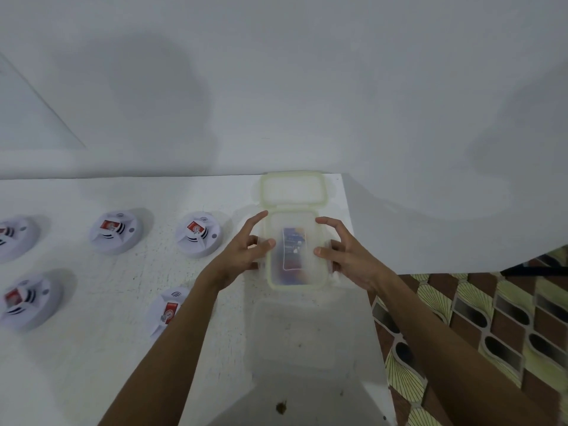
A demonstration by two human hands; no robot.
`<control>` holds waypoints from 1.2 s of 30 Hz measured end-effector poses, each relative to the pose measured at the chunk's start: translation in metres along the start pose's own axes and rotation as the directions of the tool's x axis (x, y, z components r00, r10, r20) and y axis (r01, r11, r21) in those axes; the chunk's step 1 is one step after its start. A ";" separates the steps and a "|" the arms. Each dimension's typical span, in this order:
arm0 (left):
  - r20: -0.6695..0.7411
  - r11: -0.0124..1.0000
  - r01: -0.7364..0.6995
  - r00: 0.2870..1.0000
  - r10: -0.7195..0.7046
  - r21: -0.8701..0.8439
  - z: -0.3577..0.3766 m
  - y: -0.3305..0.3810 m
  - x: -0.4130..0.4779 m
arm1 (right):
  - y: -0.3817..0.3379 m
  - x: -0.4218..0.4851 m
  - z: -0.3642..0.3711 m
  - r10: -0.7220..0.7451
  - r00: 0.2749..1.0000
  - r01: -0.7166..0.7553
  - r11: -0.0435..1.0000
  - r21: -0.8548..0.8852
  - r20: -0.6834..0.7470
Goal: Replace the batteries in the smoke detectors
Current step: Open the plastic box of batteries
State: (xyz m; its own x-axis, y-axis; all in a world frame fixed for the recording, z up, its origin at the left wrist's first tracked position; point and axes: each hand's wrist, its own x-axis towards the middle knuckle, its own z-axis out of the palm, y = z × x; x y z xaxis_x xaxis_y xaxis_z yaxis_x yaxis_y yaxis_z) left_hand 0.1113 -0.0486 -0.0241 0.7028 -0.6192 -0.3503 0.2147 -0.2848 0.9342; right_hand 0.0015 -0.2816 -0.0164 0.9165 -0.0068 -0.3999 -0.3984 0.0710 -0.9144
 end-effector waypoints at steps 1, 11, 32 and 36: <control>-0.019 0.999 -0.005 1.000 0.005 0.039 -0.001 0.001 0.002 | -0.002 -0.004 0.004 0.006 1.000 -0.008 0.997 -0.081 -0.020; -0.003 0.824 -0.191 0.974 0.227 0.533 -0.004 0.033 0.039 | -0.023 -0.031 0.015 0.066 0.998 -0.065 0.969 -0.238 -0.001; -0.167 0.975 -0.025 0.984 0.064 0.223 -0.016 0.014 -0.001 | -0.024 0.003 -0.017 -0.191 0.933 0.040 0.898 -0.437 -0.306; -0.197 0.953 -0.022 0.977 0.085 0.303 -0.017 0.015 0.000 | -0.025 -0.003 -0.022 -0.197 0.930 0.037 0.891 -0.453 -0.311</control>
State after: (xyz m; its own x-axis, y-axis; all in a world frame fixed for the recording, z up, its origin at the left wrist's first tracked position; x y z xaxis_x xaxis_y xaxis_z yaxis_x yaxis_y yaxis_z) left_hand 0.1260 -0.0409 -0.0090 0.8386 -0.4845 -0.2490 -0.0162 -0.4791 0.8776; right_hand 0.0079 -0.3051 0.0066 0.9197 -0.3310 -0.2109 -0.3367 -0.3891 -0.8575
